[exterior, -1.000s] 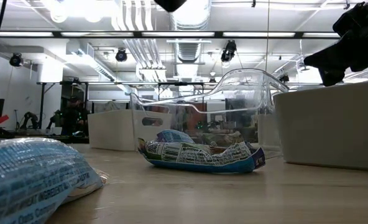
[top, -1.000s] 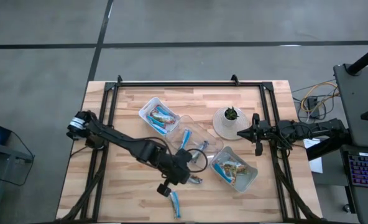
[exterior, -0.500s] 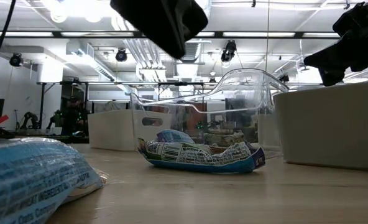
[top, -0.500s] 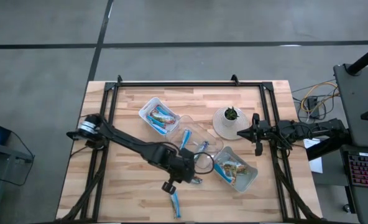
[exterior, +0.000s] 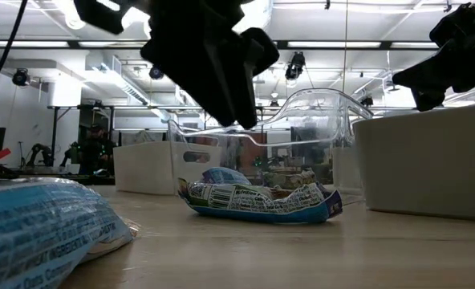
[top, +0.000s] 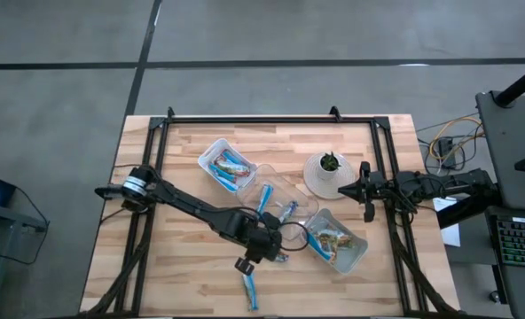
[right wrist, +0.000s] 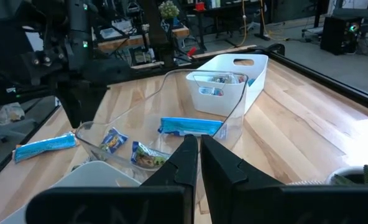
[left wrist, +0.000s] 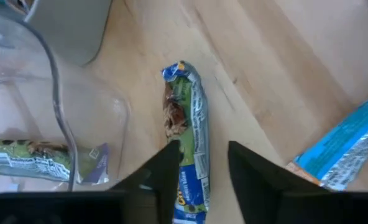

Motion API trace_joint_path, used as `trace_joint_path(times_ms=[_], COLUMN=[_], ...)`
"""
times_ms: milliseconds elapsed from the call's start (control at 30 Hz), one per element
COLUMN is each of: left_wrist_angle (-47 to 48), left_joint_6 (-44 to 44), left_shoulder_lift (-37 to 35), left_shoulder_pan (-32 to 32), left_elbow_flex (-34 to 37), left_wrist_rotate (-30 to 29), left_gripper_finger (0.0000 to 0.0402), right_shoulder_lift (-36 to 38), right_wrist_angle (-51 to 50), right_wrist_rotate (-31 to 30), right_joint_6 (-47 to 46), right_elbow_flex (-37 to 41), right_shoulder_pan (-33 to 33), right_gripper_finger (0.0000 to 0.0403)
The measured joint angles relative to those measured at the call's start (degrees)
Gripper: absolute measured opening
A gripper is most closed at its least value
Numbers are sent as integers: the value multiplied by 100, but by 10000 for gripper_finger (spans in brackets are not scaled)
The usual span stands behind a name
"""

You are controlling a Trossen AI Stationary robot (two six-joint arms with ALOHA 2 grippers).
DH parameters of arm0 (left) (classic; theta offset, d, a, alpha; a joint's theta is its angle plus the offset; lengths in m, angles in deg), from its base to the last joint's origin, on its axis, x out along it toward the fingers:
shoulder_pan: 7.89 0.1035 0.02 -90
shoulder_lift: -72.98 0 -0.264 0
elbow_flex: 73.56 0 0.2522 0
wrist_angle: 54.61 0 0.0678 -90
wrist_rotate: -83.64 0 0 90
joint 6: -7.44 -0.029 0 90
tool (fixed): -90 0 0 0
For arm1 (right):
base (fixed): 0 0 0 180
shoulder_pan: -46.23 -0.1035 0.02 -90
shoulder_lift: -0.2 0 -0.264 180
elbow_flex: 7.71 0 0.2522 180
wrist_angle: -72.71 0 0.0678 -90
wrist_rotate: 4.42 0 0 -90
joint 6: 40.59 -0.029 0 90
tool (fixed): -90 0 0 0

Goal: Pick and place Granola Bars by type
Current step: Put the blue granola bar into the transparent bin

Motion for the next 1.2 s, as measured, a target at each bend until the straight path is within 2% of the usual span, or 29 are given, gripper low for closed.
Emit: trace_joint_path(times_ms=[200,333,1200], left_wrist_angle=[-22,-13,-931], left_joint_6=[-8,-9,243], left_shoulder_lift=[14,14,12], left_shoulder_pan=[0,0,39], left_elbow_flex=[50,260,1279], left_wrist_rotate=[-245,-343,-403], left_gripper_finger=[195,221,224], right_shoulder_lift=[-2,0,0], right_wrist_angle=[-2,-2,0], right_wrist_rotate=[-2,-2,-4], right_joint_6=[0,0,0], right_elbow_flex=[0,0,0], right_shoulder_pan=[2,2,1], right_gripper_finger=[13,13,13])
